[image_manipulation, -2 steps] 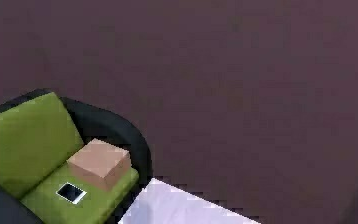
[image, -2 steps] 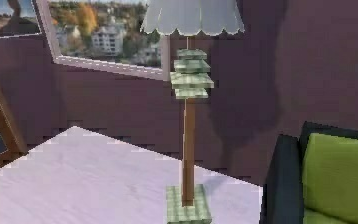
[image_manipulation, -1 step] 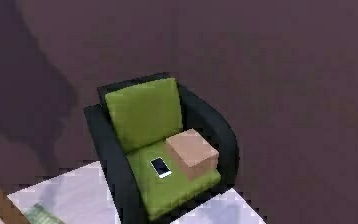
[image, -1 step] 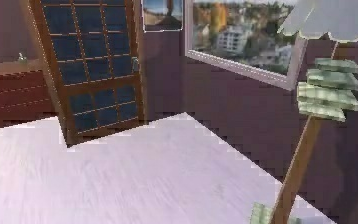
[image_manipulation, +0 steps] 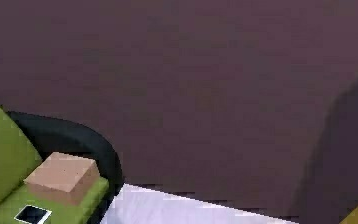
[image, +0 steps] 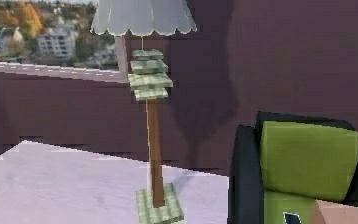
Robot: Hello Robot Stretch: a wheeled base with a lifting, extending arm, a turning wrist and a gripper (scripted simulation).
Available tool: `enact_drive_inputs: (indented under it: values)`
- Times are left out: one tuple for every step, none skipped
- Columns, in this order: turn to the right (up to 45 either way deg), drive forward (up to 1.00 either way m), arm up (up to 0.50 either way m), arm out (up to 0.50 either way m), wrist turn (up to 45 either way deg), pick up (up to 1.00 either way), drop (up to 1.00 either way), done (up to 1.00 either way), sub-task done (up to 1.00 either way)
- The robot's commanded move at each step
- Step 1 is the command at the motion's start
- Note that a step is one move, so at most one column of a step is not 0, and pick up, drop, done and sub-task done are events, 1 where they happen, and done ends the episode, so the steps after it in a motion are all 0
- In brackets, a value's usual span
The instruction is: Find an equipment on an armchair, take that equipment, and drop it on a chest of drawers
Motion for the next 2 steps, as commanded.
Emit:
enact_drive_inputs:
  values:
    - [45.0, 0.0, 0.0, 0.0, 0.0, 0.0, 0.0, 0.0, 0.0]
    - [18.0, 0.0, 0.0, 0.0, 0.0, 0.0, 0.0, 0.0, 0.0]
